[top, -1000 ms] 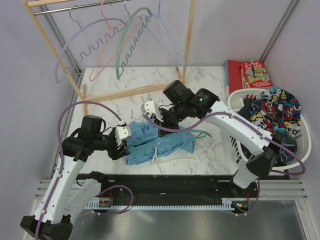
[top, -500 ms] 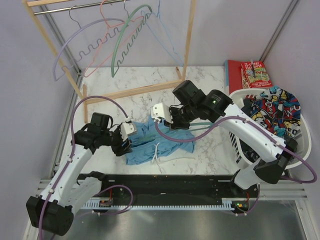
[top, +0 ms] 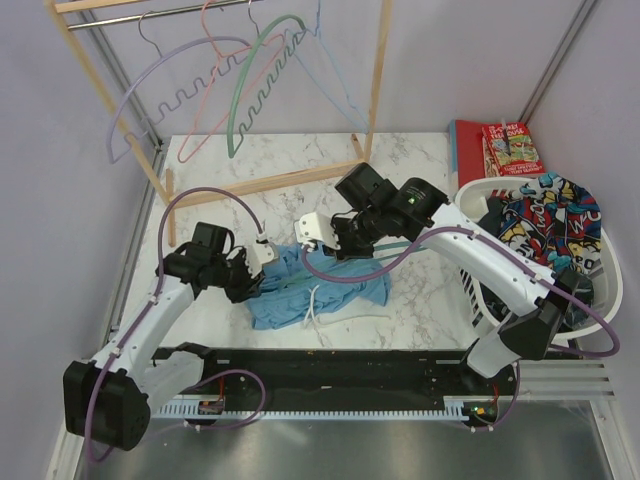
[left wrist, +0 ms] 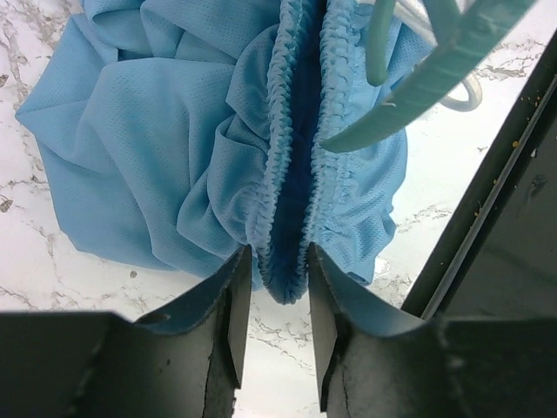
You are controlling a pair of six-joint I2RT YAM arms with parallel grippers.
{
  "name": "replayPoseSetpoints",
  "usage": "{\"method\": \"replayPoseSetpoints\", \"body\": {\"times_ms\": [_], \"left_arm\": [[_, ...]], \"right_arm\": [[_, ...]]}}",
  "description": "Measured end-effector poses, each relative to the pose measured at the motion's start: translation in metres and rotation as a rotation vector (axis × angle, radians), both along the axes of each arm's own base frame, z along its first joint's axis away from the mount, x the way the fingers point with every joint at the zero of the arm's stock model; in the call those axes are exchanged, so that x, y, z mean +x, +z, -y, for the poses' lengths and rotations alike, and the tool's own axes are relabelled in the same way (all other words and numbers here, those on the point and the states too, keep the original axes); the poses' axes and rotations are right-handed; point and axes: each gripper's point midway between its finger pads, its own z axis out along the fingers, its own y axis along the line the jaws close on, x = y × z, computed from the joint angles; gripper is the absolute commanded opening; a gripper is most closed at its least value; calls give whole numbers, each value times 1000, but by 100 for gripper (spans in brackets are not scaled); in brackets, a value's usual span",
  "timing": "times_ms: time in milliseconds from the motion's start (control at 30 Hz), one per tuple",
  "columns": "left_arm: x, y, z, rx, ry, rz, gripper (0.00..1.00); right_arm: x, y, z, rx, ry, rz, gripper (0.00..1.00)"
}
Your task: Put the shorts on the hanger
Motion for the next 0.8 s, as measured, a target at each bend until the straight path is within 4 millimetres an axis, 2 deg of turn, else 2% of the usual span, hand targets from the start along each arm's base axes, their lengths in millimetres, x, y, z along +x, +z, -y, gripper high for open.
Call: {"method": "replayPoseSetpoints", "body": {"times_ms": [100, 233, 500, 700, 800], "left_arm": [[3, -4, 1, 2, 2, -11, 37], [3, -4, 2, -3, 0, -13, 43], [8, -3, 5, -13, 15, -33, 41], [12, -8, 7, -15, 29, -63, 50], [16, -2, 8, -25, 40, -56, 53]], "right_arm": [[-1, 0, 0, -1, 10, 1, 0], [-2, -4, 1, -13, 23, -5, 0], [0, -8, 0, -24, 34, -6, 0], [0, -8, 0, -24, 42, 1, 0], [0, -8, 0, -24, 44, 3, 0]]}}
